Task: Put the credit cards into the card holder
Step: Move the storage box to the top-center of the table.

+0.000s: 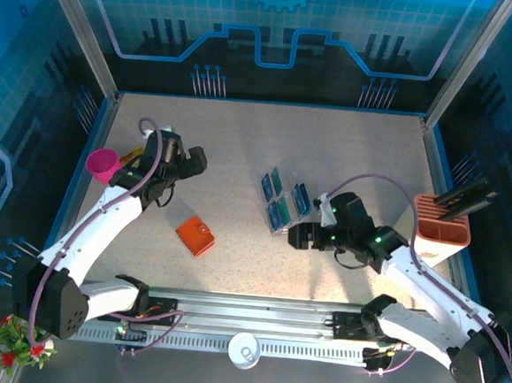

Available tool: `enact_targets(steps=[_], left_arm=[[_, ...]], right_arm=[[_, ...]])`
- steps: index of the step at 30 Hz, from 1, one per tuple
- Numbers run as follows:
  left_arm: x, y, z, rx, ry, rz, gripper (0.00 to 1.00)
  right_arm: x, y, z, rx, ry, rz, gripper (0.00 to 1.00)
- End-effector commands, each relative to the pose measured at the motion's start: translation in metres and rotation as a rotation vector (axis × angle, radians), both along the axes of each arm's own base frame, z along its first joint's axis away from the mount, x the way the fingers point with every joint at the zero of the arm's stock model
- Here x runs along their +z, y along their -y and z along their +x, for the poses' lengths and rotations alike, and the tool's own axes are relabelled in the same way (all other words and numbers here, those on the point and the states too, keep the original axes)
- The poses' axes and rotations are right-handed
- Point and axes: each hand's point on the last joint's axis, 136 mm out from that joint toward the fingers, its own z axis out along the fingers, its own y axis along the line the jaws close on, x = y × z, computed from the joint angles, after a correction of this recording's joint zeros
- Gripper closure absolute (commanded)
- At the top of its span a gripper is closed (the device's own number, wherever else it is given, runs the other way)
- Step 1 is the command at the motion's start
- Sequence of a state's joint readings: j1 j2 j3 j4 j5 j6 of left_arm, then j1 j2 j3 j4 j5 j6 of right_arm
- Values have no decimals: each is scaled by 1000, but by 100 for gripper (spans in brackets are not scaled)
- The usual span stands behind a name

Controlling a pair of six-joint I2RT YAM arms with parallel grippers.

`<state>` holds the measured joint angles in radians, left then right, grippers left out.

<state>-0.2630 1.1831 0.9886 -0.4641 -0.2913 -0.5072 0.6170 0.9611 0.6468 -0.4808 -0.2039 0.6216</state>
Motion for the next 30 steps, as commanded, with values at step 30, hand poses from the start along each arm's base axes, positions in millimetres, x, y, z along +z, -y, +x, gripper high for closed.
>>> enact_targets(steps=[30], left_arm=[[-29,28,15,-47,-117,-99,1]], right_arm=[[-57,-74,114,-170,52,5,21]])
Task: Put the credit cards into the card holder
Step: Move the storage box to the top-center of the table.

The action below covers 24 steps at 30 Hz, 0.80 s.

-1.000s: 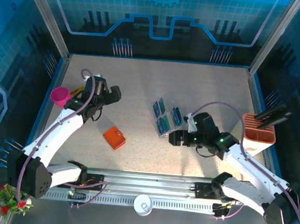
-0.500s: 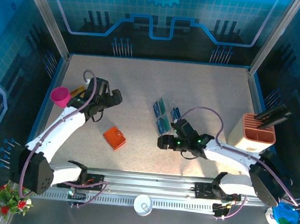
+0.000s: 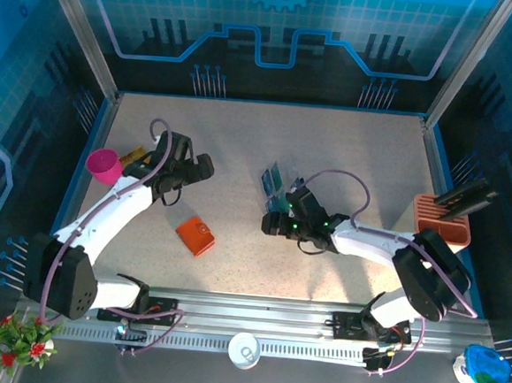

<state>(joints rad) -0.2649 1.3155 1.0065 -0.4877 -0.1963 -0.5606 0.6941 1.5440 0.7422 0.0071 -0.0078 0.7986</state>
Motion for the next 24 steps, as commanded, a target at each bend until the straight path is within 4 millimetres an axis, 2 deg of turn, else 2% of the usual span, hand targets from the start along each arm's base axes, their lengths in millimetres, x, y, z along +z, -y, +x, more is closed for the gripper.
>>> enact_targets(steps=[1,8,11,14,18,21,24], left_arm=[[14,9,10,-17,35,-34,1],[10,13,8,-20,18,-63,1],[8,14,5,-14,11,-76,1],[9,14,2,-6,11,-86,1],[13,12,-4,11,10,-99,1],[15,8,-10,19,8,-91,1],[17,5,-15,17,10,-82,1]], right_arm=[[15,-18,31,16,59,57,21],[17,-34,79,41,54,90,24],[24,-40,85,91,36,106,29],[34,-44,69,157,28,102,30],[49,-46,32,223,7,117,30],[50,-53,4,270,-51,142,32],[47,-68,-18,321,-110,181,36]])
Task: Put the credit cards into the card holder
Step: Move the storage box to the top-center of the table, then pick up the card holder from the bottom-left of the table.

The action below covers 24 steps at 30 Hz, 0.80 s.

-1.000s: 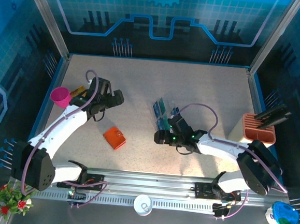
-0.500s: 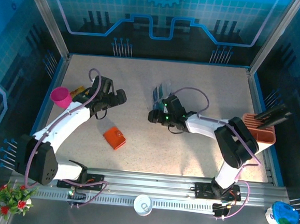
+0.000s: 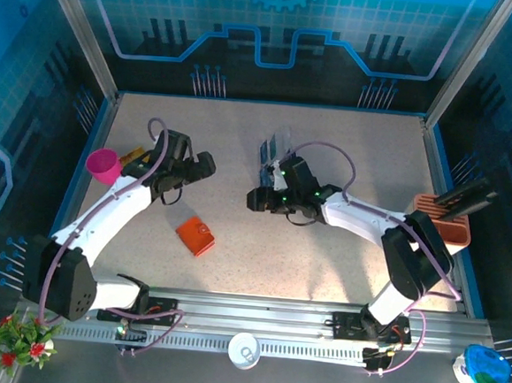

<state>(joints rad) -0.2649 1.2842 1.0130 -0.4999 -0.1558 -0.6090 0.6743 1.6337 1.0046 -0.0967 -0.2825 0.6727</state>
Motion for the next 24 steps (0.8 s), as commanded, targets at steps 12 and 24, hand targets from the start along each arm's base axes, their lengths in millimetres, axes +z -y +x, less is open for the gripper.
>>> enact_targets(steps=[12,24], left_arm=[[0,-4,-20,2,-32,-5,1],[-5,-7,-36,0,-40,-13,1]], right_arm=[[-33,-72,-75,204,-244,59,55],[-53,-108,-89,217,-306,72,61]])
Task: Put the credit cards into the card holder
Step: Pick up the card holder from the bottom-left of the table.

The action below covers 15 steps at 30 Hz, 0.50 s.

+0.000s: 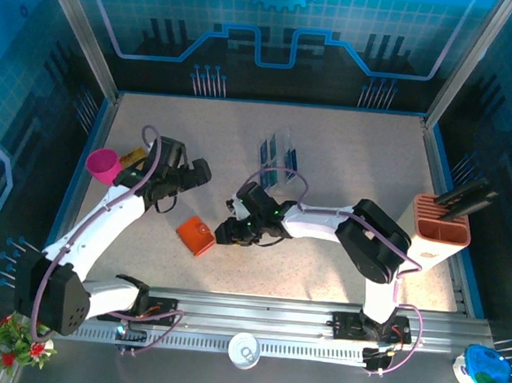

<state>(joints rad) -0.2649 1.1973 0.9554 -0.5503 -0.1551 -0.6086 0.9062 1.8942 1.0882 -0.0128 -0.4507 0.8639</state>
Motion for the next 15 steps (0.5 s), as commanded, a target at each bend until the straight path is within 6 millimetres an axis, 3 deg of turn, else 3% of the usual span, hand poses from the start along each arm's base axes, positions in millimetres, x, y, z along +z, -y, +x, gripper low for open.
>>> enact_targets(steps=[1,15], left_arm=[[-2,-1,-12,1,-19,-17,1],[-3,-1,-19,11,-18,-37,1]], right_arm=[[3,-16,0,-4,-15,32,62],[-8,-37,13,-29,-52,46,64]])
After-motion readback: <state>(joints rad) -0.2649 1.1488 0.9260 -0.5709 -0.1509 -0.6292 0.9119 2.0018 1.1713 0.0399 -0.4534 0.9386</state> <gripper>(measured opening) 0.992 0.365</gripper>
